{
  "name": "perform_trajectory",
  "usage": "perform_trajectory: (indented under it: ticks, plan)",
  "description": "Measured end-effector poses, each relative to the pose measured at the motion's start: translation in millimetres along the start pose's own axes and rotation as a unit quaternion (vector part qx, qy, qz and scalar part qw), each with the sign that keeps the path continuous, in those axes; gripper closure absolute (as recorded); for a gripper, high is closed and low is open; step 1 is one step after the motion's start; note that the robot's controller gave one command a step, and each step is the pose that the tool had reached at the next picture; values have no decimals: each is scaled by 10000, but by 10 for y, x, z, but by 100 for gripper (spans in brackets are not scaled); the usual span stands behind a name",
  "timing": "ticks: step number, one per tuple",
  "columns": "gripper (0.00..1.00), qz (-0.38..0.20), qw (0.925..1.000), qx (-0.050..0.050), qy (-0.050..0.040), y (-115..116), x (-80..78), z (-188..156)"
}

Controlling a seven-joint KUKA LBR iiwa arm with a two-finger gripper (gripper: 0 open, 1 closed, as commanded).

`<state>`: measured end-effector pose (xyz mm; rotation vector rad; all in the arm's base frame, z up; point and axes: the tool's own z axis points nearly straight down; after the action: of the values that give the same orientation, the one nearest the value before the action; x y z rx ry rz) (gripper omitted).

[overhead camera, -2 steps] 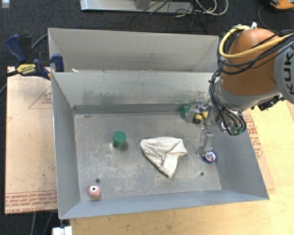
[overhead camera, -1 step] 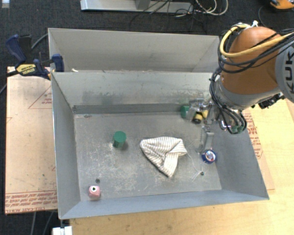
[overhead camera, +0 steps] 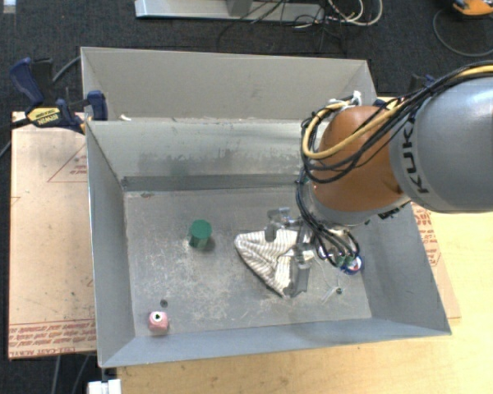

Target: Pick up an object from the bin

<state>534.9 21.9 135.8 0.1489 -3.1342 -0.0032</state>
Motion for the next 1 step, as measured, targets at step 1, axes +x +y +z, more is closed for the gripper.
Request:
perform_trajectory:
  ticks: [1]
  plan:
    - [0,-488,9988,7,-40,-254,-487,691]
